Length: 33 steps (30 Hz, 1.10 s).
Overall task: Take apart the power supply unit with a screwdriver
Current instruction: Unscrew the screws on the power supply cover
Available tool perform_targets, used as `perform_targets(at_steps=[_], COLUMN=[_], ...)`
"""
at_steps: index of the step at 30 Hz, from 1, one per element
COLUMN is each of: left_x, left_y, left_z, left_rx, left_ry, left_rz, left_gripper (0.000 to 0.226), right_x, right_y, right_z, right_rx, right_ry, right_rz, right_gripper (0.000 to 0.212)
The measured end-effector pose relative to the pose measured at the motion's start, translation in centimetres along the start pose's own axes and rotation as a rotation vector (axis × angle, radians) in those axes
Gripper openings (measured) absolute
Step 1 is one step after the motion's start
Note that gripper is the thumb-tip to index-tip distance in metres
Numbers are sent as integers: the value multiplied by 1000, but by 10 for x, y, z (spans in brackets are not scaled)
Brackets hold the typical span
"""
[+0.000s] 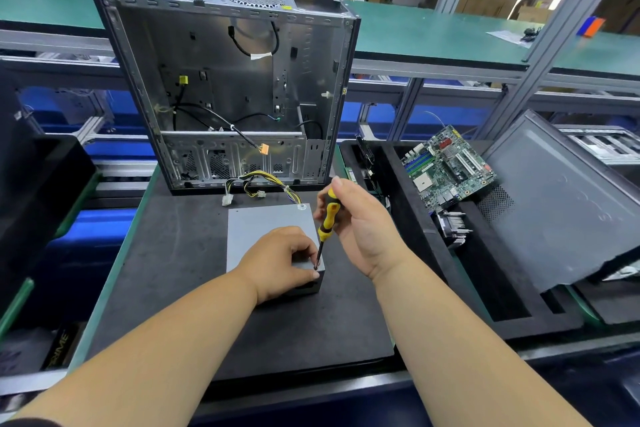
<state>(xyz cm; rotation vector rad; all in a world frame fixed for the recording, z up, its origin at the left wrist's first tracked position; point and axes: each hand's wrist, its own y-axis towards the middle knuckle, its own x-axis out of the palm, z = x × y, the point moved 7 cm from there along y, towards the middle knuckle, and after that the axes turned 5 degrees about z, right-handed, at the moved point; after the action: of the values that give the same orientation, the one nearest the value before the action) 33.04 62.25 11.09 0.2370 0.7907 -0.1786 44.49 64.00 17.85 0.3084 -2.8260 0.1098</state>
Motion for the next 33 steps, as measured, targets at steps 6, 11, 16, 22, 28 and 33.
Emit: perform_targets(at_steps=[6, 11, 16, 22, 28, 33], left_x=[0, -1, -3, -2, -2, -2], left_y=[0, -1, -2, -2, -1, -2], left_z=[0, 1, 1, 2, 1, 0], left_rx=[-16, -47, -63, -65, -84, -94], left_ry=[-6, -116, -188, -168, -176, -157], left_rz=[1, 17, 38, 6, 12, 15], left_gripper=[29, 23, 32, 24, 14, 13], right_x=[8, 12, 9, 5, 11, 11], right_y=[1, -2, -3, -4, -4, -3], right_z=[5, 6, 3, -2, 2, 5], right_rx=[22, -2, -18, 8, 32, 16], right_ry=[59, 105, 47, -30, 46, 100], right_rz=[-16, -51, -58, -55, -45, -41], right_gripper=[54, 53, 19, 21, 52, 53])
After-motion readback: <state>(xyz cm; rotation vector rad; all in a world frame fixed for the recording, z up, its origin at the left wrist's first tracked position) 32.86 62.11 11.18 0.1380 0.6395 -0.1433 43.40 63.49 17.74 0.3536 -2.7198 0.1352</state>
